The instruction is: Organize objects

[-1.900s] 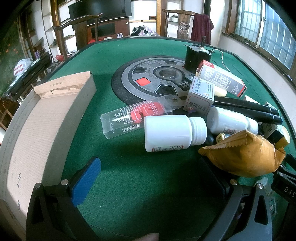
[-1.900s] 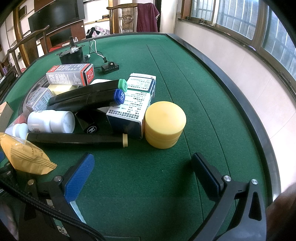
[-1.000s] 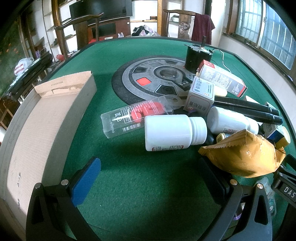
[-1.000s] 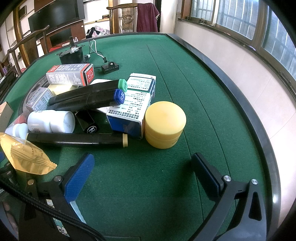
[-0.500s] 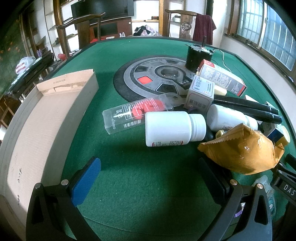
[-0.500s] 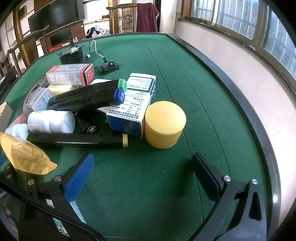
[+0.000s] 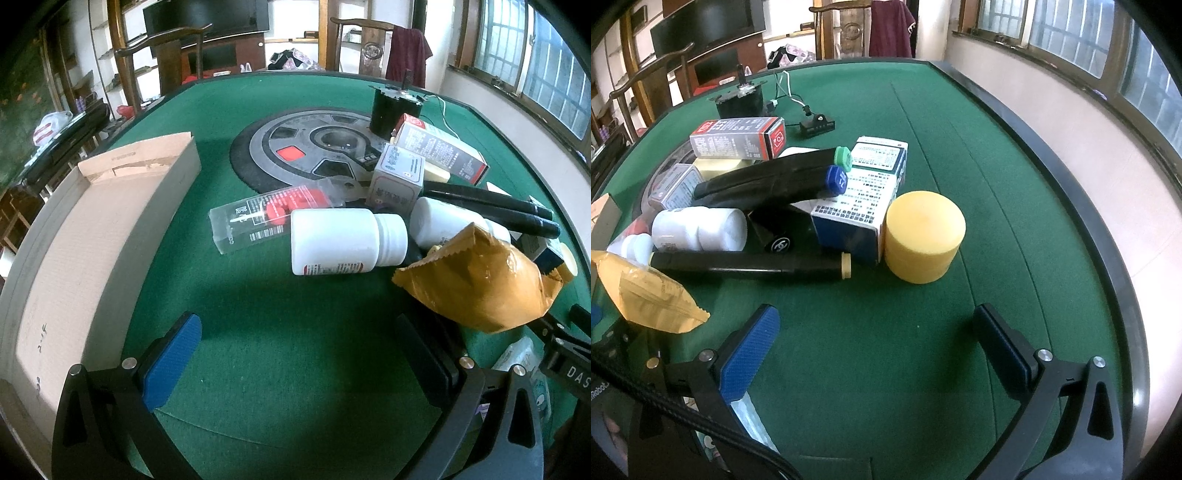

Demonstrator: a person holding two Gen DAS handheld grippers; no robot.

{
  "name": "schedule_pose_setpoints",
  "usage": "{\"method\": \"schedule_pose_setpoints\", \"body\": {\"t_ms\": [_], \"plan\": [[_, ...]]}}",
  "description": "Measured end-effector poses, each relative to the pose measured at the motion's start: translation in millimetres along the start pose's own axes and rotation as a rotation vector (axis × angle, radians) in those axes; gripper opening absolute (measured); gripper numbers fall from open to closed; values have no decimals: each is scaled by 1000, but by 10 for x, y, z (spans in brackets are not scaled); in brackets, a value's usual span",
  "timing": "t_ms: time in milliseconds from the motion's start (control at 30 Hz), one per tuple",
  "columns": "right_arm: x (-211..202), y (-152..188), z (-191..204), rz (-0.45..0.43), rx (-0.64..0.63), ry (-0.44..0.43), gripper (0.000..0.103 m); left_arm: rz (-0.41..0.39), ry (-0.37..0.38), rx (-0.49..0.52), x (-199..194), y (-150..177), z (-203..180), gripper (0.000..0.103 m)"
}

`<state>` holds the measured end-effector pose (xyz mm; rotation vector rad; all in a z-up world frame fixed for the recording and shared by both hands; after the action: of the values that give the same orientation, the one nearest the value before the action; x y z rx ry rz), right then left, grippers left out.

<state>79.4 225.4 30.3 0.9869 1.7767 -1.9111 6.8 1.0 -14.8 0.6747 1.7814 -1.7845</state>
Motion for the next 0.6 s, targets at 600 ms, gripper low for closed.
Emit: {"method": "schedule_pose_setpoints", "body": {"t_ms": [600], "plan": [[-88,58,14,38,-5,-5,103,19,4,-24,-62,8,38,101]]}}
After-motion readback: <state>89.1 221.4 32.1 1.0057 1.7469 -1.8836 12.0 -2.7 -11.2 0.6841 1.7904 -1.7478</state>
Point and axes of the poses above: each gripper's, at about its wrist camera, not at the fingertips, and x roughly the way its jaws point, z to its left, y to its underside, the point moved 2 cm from there along x, roughly the way its jaws point, and after that the axes turned 13 degrees about -z, right-handed, at the moved point
